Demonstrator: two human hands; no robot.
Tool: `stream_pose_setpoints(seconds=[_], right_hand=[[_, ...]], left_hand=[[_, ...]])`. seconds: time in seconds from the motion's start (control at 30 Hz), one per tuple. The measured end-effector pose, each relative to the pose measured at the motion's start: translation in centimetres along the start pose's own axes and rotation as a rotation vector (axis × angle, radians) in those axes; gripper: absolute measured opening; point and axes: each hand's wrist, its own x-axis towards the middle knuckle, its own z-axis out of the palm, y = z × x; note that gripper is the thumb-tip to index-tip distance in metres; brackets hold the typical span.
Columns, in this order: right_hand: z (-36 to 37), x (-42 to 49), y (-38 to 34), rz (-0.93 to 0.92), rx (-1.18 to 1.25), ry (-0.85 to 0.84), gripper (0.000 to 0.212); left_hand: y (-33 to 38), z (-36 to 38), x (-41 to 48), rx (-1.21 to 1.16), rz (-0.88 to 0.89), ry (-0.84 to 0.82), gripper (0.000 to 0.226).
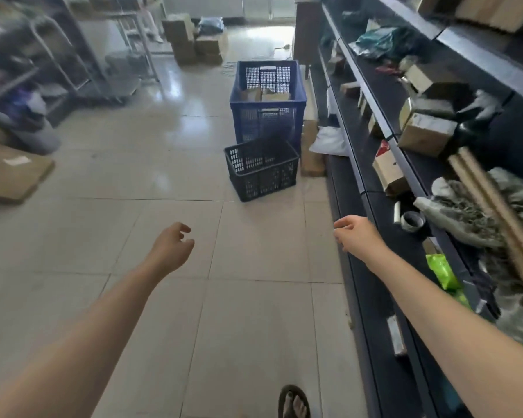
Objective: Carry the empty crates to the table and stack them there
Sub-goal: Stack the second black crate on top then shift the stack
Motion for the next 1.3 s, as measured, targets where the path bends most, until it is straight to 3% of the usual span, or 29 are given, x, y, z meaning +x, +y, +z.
stream_pose_setpoints(seconds=[0.13, 0.33, 0.63, 1.03, 1.3], right_hand=[[2.0, 9.1, -5.0, -0.021, 0.019, -0.067, 0.02], [5.6, 24.9, -12.1, -0.095, -0.026, -0.117, 0.019], [5.6, 46.1, -20.7, -0.057, -0.155, -0.212, 0.023], [3.7, 77.3, -24.4, -0.031, -0.351, -0.366, 0.025], [5.1, 92.8, -26.9, 0.072, -0.38, -0.47, 0.022]], left_hand=[[1.7, -1.2, 8.9, -0.037, 0.004, 0.039, 0.033], [4.1, -1.9, 26.2, -0.045, 0.001, -0.03, 0.032], [11.5, -2.8, 49.5, 0.124, 0.046, -0.152, 0.03], [17.6, 2.9, 74.7, 0.14, -0.139, -0.171, 0.03], [22.1, 5.0, 87.1, 0.118, -0.209, -0.23, 0.031]])
